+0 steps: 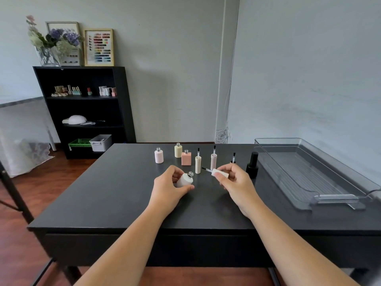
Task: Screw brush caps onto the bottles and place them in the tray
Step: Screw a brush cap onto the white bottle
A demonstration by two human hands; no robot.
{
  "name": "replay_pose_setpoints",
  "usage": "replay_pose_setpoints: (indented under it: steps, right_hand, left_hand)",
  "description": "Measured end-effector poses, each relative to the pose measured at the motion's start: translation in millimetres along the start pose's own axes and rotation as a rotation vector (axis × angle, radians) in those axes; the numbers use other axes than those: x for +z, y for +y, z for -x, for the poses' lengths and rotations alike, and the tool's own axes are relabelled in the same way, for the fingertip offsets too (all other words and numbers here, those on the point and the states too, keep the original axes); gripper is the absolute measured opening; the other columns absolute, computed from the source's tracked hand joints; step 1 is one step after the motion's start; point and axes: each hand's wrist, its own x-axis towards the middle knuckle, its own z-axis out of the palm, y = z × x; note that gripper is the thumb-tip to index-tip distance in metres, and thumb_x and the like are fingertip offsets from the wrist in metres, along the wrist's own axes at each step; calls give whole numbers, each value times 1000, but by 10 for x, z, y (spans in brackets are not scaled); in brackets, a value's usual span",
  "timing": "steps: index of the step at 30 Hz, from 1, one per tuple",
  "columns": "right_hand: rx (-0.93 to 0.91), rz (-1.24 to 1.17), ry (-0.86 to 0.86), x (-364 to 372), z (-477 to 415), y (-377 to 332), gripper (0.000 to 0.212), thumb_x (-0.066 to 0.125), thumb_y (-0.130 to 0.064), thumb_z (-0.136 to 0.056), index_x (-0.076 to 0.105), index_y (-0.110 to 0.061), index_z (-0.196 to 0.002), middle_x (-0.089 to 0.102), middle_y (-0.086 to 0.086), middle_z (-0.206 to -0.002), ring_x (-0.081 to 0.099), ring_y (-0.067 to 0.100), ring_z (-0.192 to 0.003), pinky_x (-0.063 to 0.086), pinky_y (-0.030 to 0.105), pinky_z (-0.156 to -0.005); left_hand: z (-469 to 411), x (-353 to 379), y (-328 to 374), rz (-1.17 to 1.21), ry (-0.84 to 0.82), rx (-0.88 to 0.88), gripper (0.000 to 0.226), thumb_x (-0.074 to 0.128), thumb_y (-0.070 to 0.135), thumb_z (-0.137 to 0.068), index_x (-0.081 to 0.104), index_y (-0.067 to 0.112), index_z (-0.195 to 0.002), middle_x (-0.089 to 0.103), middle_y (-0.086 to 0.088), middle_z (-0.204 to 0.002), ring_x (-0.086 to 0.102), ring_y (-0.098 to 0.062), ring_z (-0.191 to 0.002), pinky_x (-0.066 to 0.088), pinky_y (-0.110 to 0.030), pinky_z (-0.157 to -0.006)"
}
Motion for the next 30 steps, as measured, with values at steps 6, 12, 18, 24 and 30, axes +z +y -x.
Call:
replay_pose_setpoints:
  steps: [6,12,18,24,30]
  right_hand:
    - [-18,-141,29,-25,-8,28,5,66,-14,-85,71,-16,-84,65,-9,-62,55,5,-58,44,14,-53]
    - [-24,-81,15,-3,-1,15,18,61,-9,-86,73,-23,-83,65,-4,-69,57,4,-62,45,14,-55]
    - [-27,-41,-27,3,4,13,15,62,-11,-87,71,-23,-83,65,-3,-72,56,4,-62,45,13,-56]
    - [-52,38,-71,6,-3,44,11,64,-17,-85,71,-25,-86,62,3,-76,51,15,-70,43,29,-67]
    - [-86,92,-121,25,10,35,10,71,-20,-81,69,-30,-85,68,-4,-76,57,9,-68,48,28,-70]
  left_hand:
    - [18,-14,10,12,-28,24,28,82,23,-69,61,31,-85,63,16,-86,58,-2,-81,46,-15,-65]
    - [24,-20,11,24,-41,34,27,81,20,-69,64,34,-85,64,17,-86,58,1,-79,44,-14,-66]
    - [16,-19,9,13,-51,45,28,81,19,-69,64,36,-84,64,18,-86,56,4,-77,39,-10,-67]
    - [18,-15,13,-8,-60,89,29,82,18,-67,67,33,-87,66,17,-88,55,8,-83,41,-7,-68]
    - [21,-14,22,-3,-67,80,31,84,17,-65,69,33,-88,67,17,-86,59,4,-80,44,-8,-69]
